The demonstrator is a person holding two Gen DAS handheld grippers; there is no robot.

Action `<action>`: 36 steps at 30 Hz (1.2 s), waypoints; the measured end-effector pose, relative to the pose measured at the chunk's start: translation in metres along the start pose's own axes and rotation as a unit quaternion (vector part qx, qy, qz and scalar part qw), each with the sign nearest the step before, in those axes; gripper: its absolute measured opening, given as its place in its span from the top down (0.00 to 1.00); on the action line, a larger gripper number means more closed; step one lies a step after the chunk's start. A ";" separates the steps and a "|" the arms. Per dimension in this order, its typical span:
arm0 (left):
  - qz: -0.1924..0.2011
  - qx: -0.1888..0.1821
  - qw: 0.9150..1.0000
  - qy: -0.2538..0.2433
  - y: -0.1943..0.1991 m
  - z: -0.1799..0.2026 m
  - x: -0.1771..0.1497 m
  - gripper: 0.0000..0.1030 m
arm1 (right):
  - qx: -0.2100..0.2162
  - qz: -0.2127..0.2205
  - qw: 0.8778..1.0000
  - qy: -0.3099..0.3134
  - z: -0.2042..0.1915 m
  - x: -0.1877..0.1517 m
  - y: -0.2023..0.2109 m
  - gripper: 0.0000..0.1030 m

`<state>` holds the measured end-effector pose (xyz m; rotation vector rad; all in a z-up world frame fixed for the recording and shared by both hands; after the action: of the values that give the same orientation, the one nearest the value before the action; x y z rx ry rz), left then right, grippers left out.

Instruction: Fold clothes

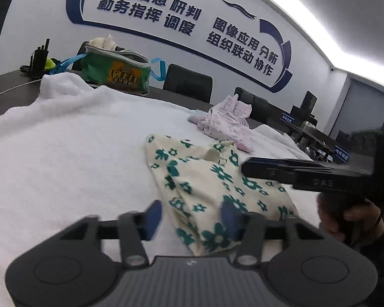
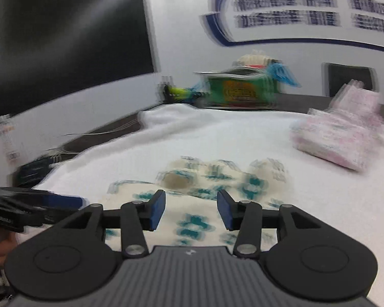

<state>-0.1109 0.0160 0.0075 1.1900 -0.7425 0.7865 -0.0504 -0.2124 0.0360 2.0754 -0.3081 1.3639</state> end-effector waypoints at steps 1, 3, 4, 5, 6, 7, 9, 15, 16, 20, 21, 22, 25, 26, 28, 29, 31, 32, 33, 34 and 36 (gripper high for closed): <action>0.000 -0.003 1.000 -0.002 0.001 0.002 -0.001 0.88 | 0.001 -0.015 1.000 0.005 -0.001 0.000 -0.009 0.56; 0.003 -0.002 1.000 -0.008 0.002 0.005 -0.003 0.99 | -0.012 -0.042 0.999 0.010 -0.002 0.000 -0.027 0.58; 0.005 0.006 1.000 -0.014 0.002 0.005 -0.004 1.00 | -0.019 -0.047 0.999 0.005 0.000 -0.001 -0.032 0.60; 0.005 0.010 1.000 -0.019 0.003 0.004 -0.005 1.00 | -0.022 -0.048 0.999 -0.003 0.002 -0.002 -0.034 0.60; 0.003 0.013 1.000 -0.022 0.006 0.002 -0.006 1.00 | -0.025 -0.048 0.998 -0.012 0.004 -0.003 -0.035 0.61; -0.002 0.020 1.000 -0.020 0.006 -0.002 -0.007 1.00 | -0.030 -0.047 0.998 -0.016 0.005 -0.004 -0.035 0.61; -0.009 0.032 0.999 -0.008 0.007 -0.012 -0.008 1.00 | -0.040 -0.042 0.998 -0.021 0.005 -0.006 -0.034 0.61; 0.016 0.009 0.999 0.028 0.009 -0.020 0.010 0.77 | -0.056 0.001 0.998 0.002 -0.011 0.002 -0.004 0.56; 0.022 0.004 0.999 0.026 0.007 -0.015 0.014 0.64 | -0.067 0.009 0.998 0.000 -0.010 0.004 0.003 0.56; 0.012 0.017 1.000 0.011 -0.026 0.006 0.031 0.51 | -0.110 0.022 0.994 -0.021 0.006 0.004 0.023 0.56; 0.006 0.025 1.000 0.007 -0.036 0.011 0.035 0.52 | -0.116 0.019 0.993 -0.033 0.012 0.001 0.023 0.56; -0.008 0.034 0.999 0.013 -0.047 0.013 0.038 0.57 | -0.122 0.017 0.991 -0.044 0.018 -0.002 0.022 0.56; -0.056 0.009 0.996 0.064 -0.071 0.006 0.036 0.82 | -0.128 0.001 0.989 -0.071 0.032 -0.011 0.015 0.58; -0.064 0.004 0.995 0.077 -0.076 0.003 0.036 0.82 | -0.126 -0.010 0.989 -0.076 0.035 -0.016 0.009 0.58; -0.062 0.004 0.994 0.088 -0.073 -0.004 0.036 0.76 | -0.128 -0.015 0.988 -0.081 0.039 -0.021 0.003 0.58; -0.057 0.005 0.994 0.092 -0.069 -0.008 0.036 0.72 | -0.126 -0.011 0.989 -0.081 0.039 -0.021 0.005 0.58; -0.031 0.017 0.995 0.089 -0.052 -0.015 0.035 0.54 | -0.123 0.007 0.989 -0.079 0.037 -0.017 0.017 0.58; -0.016 0.024 0.996 0.083 -0.042 -0.018 0.033 0.41 | -0.122 0.018 0.989 -0.078 0.036 -0.015 0.023 0.55; -0.001 0.031 0.997 0.076 -0.033 -0.020 0.031 0.34 | -0.115 0.027 0.990 -0.080 0.035 -0.013 0.031 0.52; 0.009 0.035 0.996 0.080 -0.027 -0.021 0.028 0.21 | -0.100 0.037 0.990 -0.089 0.036 -0.013 0.038 0.46; 0.017 0.037 0.993 0.108 -0.023 -0.020 0.022 0.14 | -0.069 0.052 0.989 -0.118 0.038 -0.015 0.046 0.41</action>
<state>-0.0784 0.0341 0.0101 1.1397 -0.5606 0.9614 -0.0525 -0.2738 0.0301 2.1296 -0.6022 1.1214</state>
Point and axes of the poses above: each gripper's, at about its wrist camera, not at the fingertips, and y roughly against the way its jaws point, z to its right, x to its top, the point moved 2 cm from there along -y, roughly the way its jaws point, and after that the axes turned 15 degrees about x, right-handed, at the moved point
